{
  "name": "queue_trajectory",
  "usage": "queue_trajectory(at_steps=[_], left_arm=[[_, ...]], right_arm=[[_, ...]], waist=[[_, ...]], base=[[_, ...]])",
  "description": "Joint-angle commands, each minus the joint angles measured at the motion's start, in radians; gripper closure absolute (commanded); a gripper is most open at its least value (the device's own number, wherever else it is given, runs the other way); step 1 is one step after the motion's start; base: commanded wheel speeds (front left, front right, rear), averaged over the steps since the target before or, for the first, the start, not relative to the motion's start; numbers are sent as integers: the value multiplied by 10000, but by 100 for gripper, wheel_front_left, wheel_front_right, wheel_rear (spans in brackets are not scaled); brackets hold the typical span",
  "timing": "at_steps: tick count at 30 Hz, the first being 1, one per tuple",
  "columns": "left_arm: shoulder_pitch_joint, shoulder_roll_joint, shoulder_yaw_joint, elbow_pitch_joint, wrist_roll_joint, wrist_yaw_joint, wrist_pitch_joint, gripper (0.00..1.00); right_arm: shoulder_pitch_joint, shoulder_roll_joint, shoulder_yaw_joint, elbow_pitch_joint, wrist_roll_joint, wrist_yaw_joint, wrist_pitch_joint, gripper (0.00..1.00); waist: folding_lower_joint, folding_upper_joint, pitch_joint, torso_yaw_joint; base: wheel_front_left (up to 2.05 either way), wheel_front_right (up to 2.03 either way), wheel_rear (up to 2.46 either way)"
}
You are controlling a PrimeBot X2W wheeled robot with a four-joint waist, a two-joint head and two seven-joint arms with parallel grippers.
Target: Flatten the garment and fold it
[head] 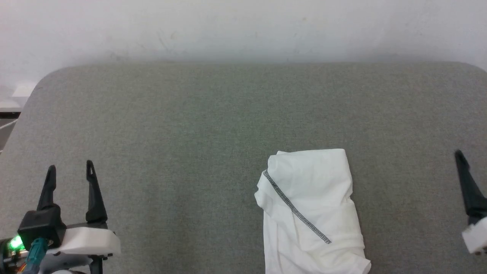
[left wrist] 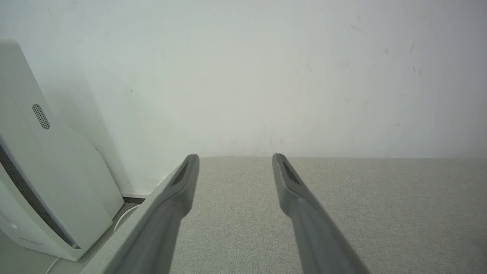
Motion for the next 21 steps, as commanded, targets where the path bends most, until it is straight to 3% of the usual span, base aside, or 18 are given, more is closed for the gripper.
queue_trajectory(at_steps=[1, 6, 14, 21], left_arm=[[120, 74, 60, -41, -14, 39, -42, 0], [213, 111, 98, -55, -21, 24, -70, 0], [103, -38, -3, -25, 0, -35, -110, 0], [-361, -230, -127, 73, 68, -334, -168, 0]], right_arm=[[245, -22, -211, 3, 2, -9, 69, 0], [877, -177, -844, 558, 342, -9, 1076, 0], [539, -475, -306, 1845, 1834, -9, 4878, 0], [-801, 285, 43, 2850, 2940, -9, 7019, 0]], waist=[[1, 0, 31, 21], [1, 0, 80, 148], [1, 0, 247, 488], [1, 0, 597, 1017]], base=[[0, 0, 0], [0, 0, 0], [0, 0, 0], [0, 0, 0]])
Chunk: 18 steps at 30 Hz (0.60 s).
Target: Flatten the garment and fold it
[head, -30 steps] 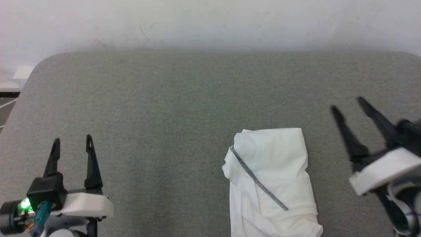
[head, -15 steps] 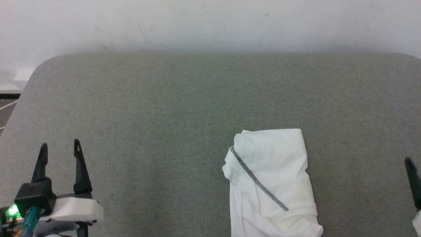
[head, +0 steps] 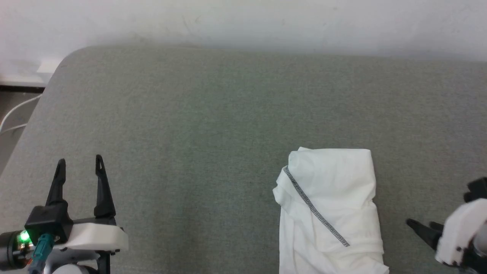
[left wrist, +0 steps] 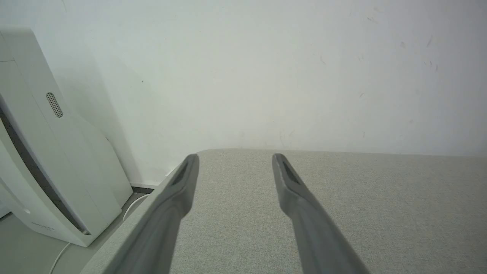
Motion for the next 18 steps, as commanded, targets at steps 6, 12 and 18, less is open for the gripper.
queue_trajectory(at_steps=[6, 12, 18], left_arm=[[-488, -297, -139, 105, 193, -270, -107, 0], [-625, -519, -140, 222, 276, -499, -132, 0], [-698, -640, -109, 303, 389, -708, -141, 0]], right_arm=[[-1331, 731, 164, 1137, 266, -9, 640, 0], [-1884, 1065, 456, 2368, -140, -9, 1292, 0], [-1880, 1331, 582, 3130, -693, -9, 2117, 100]], waist=[[0, 0, 513, 605], [0, 0, 709, 760], [0, 0, 726, 852]], base=[[0, 0, 0], [0, 0, 0], [0, 0, 0]])
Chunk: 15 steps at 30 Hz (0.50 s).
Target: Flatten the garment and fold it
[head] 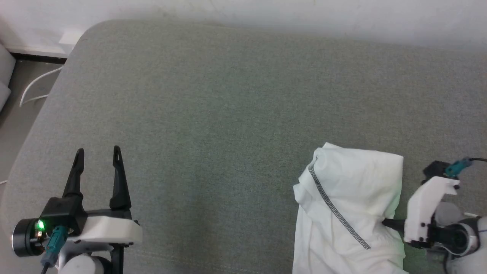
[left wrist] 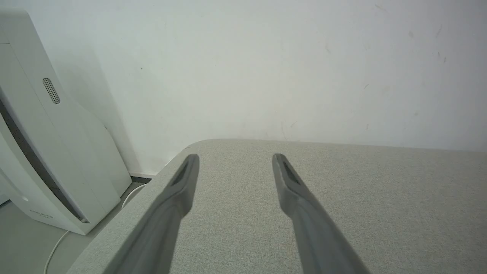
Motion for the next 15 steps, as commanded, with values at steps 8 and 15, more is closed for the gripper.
queue_trajectory(at_steps=[8, 15], left_arm=[[-45, -129, 106, 201, 274, -172, -57, 0], [152, -19, -1, 236, 338, -229, 4, 0]], right_arm=[[163, 628, 376, 295, -299, -23, 648, 100], [-174, -852, 2326, -1495, -35, -23, 282, 100]], waist=[[0, 0, -400, -50], [0, 0, -895, -514]], base=[[0, 0, 0], [0, 0, 0]])
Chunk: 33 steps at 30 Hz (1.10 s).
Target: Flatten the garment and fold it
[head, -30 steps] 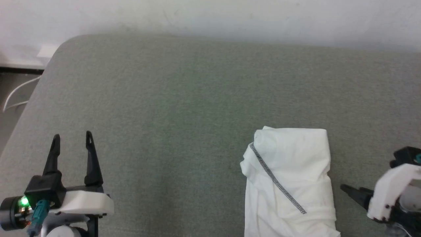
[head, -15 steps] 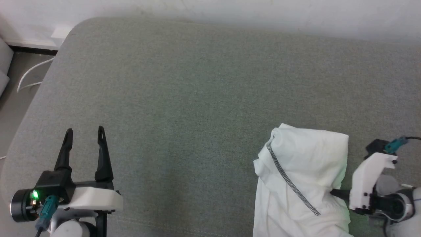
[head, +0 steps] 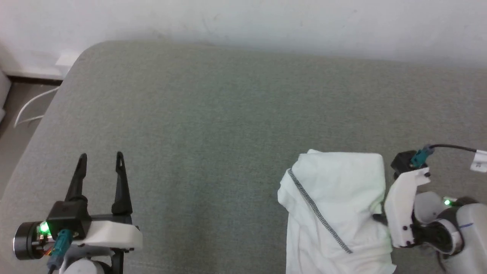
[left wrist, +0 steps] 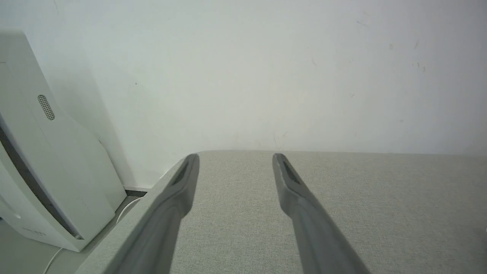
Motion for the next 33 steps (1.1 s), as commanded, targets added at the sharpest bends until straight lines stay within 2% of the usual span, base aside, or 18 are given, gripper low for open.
queue_trajectory(at_steps=[1, 5, 8, 12, 15, 19, 23, 30, 33], left_arm=[[68, 60, -8, 6, 107, -32, 31, 0], [175, 40, -53, -132, 116, 92, 148, 0], [279, -59, -57, -376, 50, 212, 206, 0], [274, -128, -68, -862, -8, 309, 332, 0], [70, -134, -122, -1324, 12, 309, 477, 0], [-396, -65, -247, -1983, 182, 292, 768, 0], [-969, 63, -371, -2571, 439, 256, 1101, 0], [-1777, 230, -604, -3203, 829, 131, 1549, 0], [-1881, 263, -675, -3298, 892, 102, 1642, 0]], right_arm=[[-104, -325, 168, -162, 0, -9, -81, 100], [-414, -1675, 1316, -744, -50, -9, -353, 100], [-813, -2432, 1954, -778, -94, -9, -542, 100], [-1517, -3136, 2388, -430, -244, -9, -1114, 100], [-2094, -3411, 2256, 134, -496, -9, -1841, 100], [-2819, -3431, 1703, 1084, -955, -9, -3092, 100], [-3433, -3332, 811, 2222, -1546, -9, -4426, 100], [-4137, -3111, -1406, 4177, -2596, -9, -6394, 100], [-4259, -2813, -1942, 4697, -2981, -9, -7096, 100]], waist=[[0, 0, -193, -335], [0, 0, -107, -983], [0, 0, 154, -1668], [0, 0, 808, -2661], [0, 0, 1572, -3341], [0, 0, 2761, -4075], [0, 0, 3840, -4484], [0, 0, 5091, -4603], [0, 0, 5306, -4570]], base=[[0, 0, 0], [0, 0, 0], [0, 0, 0], [0, 0, 0], [0, 0, 0], [0, 0, 0], [0, 0, 0], [0, 0, 0], [0, 0, 0]])
